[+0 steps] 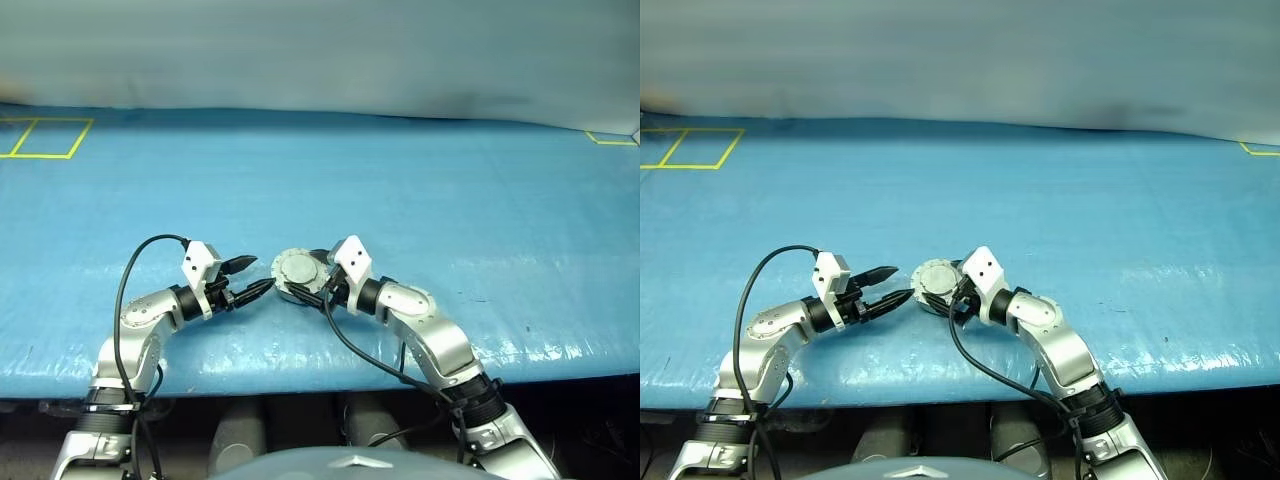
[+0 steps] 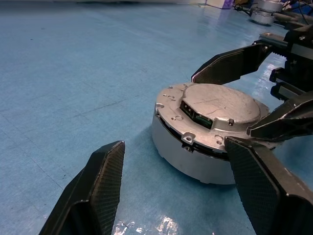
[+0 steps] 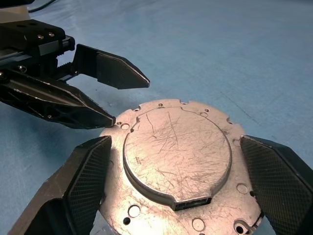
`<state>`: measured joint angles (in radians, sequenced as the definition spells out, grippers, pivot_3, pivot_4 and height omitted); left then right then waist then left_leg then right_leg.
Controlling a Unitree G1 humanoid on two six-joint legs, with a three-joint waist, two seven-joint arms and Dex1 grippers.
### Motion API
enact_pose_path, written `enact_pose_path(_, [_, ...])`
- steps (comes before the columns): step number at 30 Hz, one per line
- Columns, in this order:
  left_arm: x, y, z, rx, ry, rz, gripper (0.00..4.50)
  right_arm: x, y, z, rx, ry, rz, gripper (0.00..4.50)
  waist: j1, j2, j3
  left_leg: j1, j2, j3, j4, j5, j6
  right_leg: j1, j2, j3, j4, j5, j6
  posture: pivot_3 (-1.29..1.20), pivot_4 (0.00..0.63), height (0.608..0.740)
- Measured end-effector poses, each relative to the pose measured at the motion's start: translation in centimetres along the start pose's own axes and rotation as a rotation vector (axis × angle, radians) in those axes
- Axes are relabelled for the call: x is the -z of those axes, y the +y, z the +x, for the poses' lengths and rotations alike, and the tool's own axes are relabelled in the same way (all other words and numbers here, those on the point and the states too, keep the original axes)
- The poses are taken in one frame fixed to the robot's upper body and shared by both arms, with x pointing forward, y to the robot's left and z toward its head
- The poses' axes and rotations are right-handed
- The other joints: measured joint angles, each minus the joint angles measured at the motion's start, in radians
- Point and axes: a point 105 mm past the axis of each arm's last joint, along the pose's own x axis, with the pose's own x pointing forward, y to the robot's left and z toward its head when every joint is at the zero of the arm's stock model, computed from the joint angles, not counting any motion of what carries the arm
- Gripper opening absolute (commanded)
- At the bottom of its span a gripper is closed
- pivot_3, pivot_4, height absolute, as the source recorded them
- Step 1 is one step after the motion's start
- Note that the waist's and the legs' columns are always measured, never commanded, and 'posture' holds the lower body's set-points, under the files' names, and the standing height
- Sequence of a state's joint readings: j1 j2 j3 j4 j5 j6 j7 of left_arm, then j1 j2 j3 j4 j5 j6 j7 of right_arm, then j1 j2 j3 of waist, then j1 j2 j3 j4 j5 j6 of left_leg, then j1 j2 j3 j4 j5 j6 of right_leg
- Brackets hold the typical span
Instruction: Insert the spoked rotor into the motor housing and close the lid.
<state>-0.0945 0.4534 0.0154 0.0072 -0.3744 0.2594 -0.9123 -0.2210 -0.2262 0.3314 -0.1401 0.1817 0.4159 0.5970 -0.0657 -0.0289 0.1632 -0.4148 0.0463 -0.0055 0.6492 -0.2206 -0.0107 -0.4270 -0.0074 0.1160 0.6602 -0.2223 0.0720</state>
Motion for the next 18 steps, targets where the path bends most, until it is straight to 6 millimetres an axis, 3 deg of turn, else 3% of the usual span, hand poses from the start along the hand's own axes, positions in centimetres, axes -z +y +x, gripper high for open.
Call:
enact_pose_path(3, [0.01,0.02,0.00,-0.003,0.000,0.000,3.51,0.12,0.08,0.18,-0.006,0.007,-0.019,4.29,0.000,0.000,0.000,0.000,0.000,0.000,0.000,0.000,0.000,0.000,0.000,0.000,0.000,0.000,0.000,0.00,0.150,0.740])
enact_pose_path(8, [0.11,0.02,-0.05,-0.005,0.002,-0.003,3.51,0.15,0.03,0.14,-0.007,0.012,-0.030,3.04,0.000,0.000,0.000,0.000,0.000,0.000,0.000,0.000,0.000,0.000,0.000,0.000,0.000,0.000,0.000,0.00,0.150,0.740])
enact_pose_path(18, [0.12,-0.02,-0.05,-0.001,0.002,-0.003,3.51,-0.21,-0.52,-0.46,-0.025,0.031,-0.077,3.03,0.000,0.000,0.000,0.000,0.000,0.000,0.000,0.000,0.000,0.000,0.000,0.000,0.000,0.000,0.000,0.00,0.150,0.740])
